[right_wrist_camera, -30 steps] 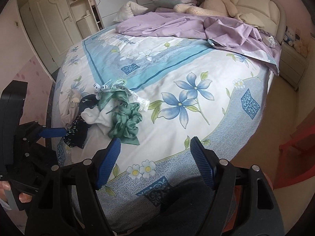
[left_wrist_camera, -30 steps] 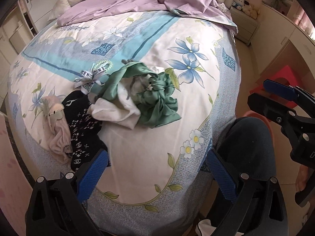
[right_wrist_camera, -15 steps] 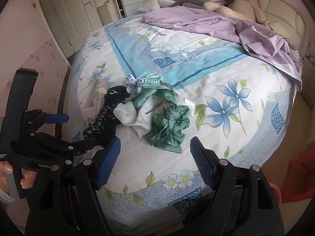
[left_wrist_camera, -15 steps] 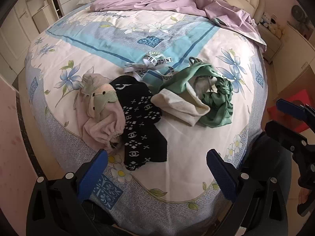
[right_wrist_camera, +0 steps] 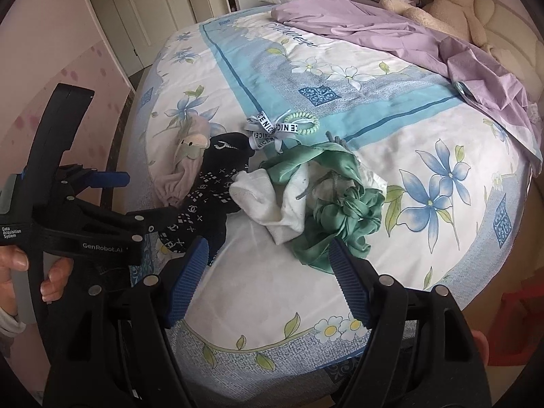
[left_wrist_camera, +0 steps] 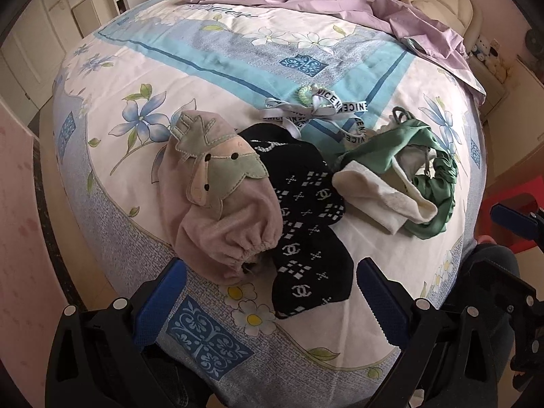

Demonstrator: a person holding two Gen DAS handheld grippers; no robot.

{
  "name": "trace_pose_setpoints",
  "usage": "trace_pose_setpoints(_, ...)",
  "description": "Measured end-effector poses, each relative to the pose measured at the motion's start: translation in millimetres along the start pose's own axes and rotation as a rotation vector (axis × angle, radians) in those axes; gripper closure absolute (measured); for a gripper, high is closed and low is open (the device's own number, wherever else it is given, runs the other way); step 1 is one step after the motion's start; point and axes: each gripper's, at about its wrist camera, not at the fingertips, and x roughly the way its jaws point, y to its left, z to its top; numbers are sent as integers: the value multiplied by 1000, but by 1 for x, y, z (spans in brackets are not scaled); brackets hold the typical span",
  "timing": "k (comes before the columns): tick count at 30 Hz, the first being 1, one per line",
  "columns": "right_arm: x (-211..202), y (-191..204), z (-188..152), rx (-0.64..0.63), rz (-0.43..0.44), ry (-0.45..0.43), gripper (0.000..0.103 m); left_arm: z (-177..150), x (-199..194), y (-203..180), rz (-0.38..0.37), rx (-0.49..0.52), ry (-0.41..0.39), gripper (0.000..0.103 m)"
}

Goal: Collect trash
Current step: 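Grasp the pink hat with the left tool while the right tool grasps the black socks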

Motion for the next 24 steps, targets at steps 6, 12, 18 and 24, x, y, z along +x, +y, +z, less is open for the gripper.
trace_pose_setpoints(6,20,12,1,-10,38,41,31,12,16,17,-5,-30,6,5)
trace_pose_setpoints(12,36,23,1,-25,64,77,31,24,37,26,-11,-34,20,7)
trace_pose_setpoints(18,48,30,2,-33,91,102,31,27,59,27,-36,-32,57,30)
trace_pose_setpoints(24,62,42,2,-54,115,133,31,27,69,38,-93,-78,85,73)
